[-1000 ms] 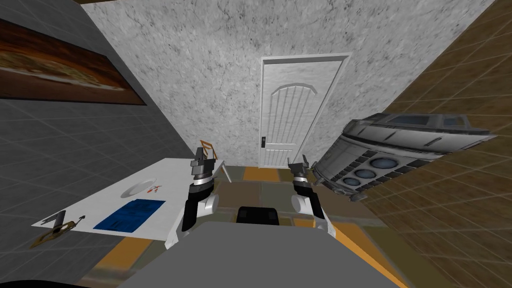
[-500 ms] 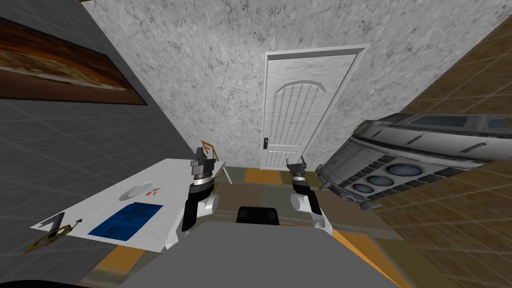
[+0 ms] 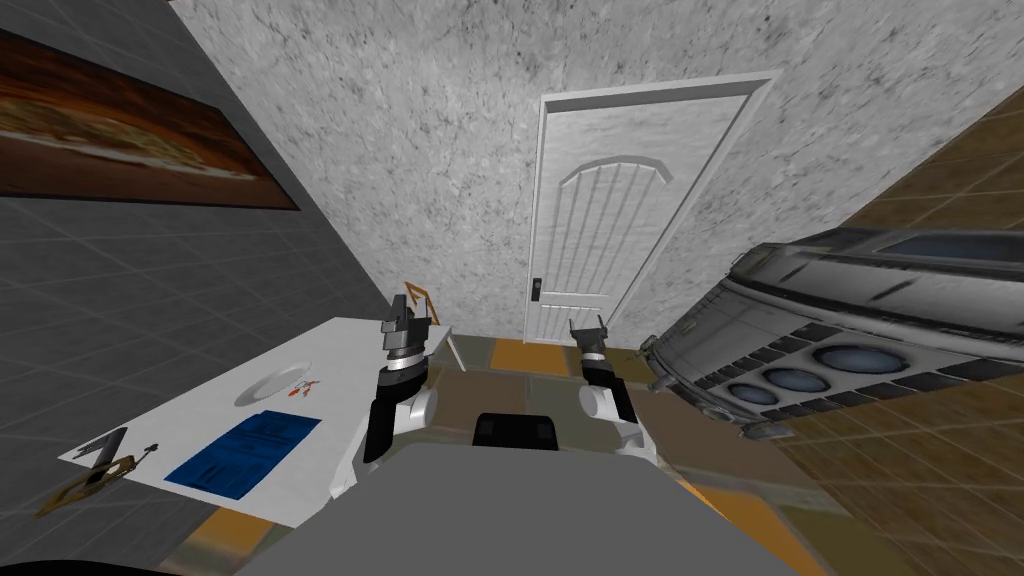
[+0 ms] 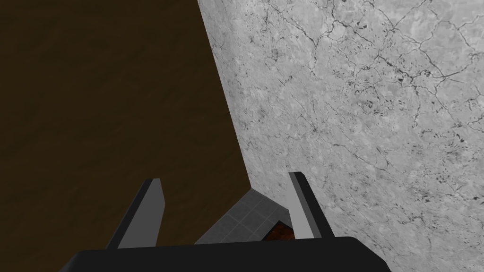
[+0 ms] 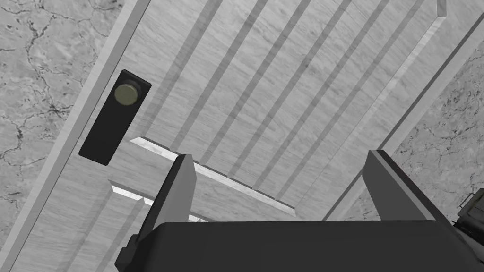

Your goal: Pull the door open

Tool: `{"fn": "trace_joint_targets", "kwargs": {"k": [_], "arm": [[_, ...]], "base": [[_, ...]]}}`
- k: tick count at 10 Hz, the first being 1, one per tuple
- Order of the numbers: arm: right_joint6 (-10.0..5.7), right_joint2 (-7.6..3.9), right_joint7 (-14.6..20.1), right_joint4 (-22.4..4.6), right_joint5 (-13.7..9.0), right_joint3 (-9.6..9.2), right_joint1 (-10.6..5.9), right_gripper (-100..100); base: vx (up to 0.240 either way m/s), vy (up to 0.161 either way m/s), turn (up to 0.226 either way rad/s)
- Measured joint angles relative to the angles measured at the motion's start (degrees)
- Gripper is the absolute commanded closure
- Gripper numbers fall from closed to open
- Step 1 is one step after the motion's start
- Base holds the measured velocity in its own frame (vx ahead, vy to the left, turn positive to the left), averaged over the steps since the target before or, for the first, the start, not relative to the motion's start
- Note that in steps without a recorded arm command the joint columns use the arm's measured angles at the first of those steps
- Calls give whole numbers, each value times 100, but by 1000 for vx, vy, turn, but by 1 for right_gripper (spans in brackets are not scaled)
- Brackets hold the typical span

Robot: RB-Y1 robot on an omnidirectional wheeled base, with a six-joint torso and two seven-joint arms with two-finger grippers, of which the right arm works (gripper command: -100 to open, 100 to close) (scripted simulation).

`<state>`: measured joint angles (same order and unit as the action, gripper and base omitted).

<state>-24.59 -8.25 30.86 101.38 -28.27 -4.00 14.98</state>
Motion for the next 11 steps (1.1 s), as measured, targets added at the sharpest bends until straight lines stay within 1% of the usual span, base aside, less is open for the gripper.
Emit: {"fn": "trace_joint_targets", "kwargs": {"k": [6, 7, 10, 11], "arm": [[47, -154, 477, -543, -620, -88, -256, -100], [38, -190, 568, -669, -721, -107, -315, -100], [100, -233, 771, -867, -1019, -138, -416, -100], [91, -262, 851, -979, -1111, -161, -461, -100]], "base": [[108, 30, 49], [95, 28, 46], [99, 16, 48], [149, 26, 83]]}}
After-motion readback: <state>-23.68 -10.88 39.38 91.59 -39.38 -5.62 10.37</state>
